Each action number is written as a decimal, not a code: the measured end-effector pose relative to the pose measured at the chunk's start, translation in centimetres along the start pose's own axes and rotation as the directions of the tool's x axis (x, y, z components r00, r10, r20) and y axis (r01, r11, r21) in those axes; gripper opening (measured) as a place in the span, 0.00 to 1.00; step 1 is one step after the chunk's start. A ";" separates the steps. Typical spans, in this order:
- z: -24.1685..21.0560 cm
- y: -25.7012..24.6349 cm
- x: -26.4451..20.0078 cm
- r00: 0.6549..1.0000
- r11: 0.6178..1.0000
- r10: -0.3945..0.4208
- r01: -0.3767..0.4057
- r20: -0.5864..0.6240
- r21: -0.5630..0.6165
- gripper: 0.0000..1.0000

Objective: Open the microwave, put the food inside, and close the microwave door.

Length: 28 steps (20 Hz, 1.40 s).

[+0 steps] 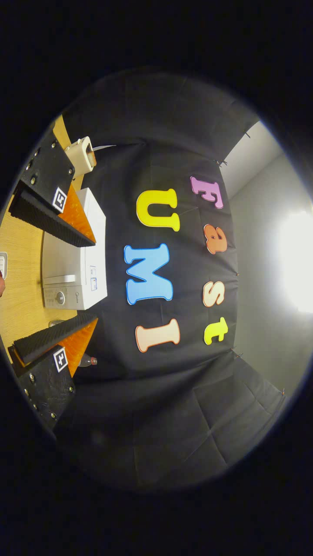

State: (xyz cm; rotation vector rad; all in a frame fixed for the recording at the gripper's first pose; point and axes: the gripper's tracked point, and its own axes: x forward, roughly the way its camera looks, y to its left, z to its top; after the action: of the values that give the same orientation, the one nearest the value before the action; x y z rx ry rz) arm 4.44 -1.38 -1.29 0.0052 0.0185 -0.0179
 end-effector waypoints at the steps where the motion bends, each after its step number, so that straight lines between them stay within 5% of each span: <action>1: -0.2 0.0 0.7 1.000 1.000 0.002 -0.002 -0.007 0.002 0.97; 9: -3.7 0.9 7.2 0.997 1.000 0.029 -0.029 -0.065 -0.010 0.97; 22: -15.9 0.3 18.0 0.960 0.998 0.021 -0.038 -0.280 -0.056 0.97; 28: -20.5 0.4 19.7 0.925 0.999 0.027 -0.041 -0.379 -0.030 0.78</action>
State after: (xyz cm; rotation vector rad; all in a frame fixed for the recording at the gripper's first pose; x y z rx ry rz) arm 23.77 -1.22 -22.10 -0.0290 0.4071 0.0184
